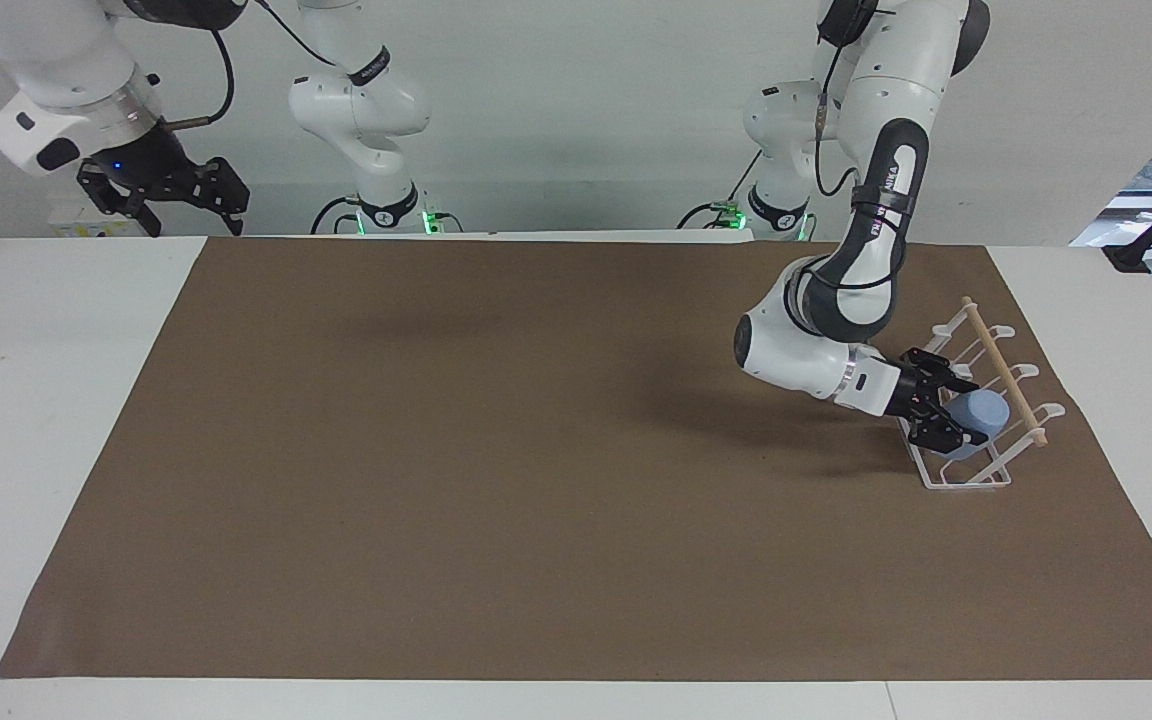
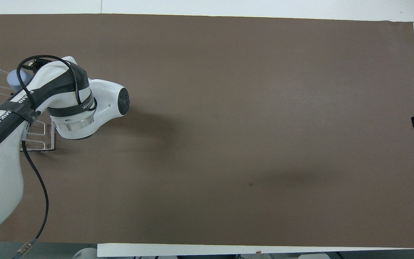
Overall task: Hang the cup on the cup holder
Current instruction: 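Release the cup on the rack and withdraw the left gripper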
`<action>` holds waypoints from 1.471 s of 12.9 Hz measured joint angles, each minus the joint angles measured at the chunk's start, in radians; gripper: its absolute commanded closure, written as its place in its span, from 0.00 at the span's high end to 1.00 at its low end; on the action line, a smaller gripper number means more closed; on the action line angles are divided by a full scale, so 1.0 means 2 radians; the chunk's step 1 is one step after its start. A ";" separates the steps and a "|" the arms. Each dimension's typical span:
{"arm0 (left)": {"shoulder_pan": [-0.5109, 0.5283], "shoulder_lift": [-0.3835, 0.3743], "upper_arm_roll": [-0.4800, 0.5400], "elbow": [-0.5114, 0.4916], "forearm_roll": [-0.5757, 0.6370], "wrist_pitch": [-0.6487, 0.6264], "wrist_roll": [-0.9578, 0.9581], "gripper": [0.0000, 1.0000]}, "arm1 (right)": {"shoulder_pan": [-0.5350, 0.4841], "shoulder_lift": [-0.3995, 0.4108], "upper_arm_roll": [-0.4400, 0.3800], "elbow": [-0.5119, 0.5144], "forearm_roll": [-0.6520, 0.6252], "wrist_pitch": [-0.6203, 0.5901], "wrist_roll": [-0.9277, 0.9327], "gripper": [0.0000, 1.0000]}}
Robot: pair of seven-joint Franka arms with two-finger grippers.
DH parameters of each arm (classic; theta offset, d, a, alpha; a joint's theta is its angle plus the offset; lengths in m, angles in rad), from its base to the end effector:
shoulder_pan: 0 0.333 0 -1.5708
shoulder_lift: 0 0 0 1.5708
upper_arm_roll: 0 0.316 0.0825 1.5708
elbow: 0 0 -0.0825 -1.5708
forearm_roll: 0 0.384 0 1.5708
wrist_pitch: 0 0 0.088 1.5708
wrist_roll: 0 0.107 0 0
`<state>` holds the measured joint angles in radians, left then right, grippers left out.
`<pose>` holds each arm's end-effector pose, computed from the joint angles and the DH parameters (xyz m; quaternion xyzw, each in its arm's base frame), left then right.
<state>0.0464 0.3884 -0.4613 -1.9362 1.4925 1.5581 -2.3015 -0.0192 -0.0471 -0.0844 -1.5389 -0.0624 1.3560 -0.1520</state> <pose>0.5874 -0.1205 0.3296 -0.6328 -0.4566 -0.5077 0.3651 0.5129 -0.0623 0.6473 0.9971 0.0198 -0.0710 0.0200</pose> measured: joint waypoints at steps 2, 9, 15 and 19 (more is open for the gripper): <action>0.000 0.003 0.001 0.016 -0.029 -0.010 0.001 1.00 | 0.000 0.000 0.000 0.000 0.000 0.000 0.000 0.99; 0.009 -0.079 0.011 0.070 -0.279 0.011 0.264 0.99 | 0.000 0.000 0.000 0.000 0.000 0.000 0.000 0.99; 0.014 -0.113 0.041 0.069 -0.430 0.040 0.473 0.99 | 0.000 0.000 0.000 0.000 0.000 0.000 0.000 0.99; 0.013 -0.168 0.091 0.069 -0.548 0.033 0.673 1.00 | 0.000 0.000 0.000 0.000 0.000 0.000 0.000 0.99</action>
<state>0.0726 0.0534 -0.2797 -1.7984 0.3967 1.6236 -0.9564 -0.0192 -0.0476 -0.0844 -1.5395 -0.0624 1.3560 -0.1520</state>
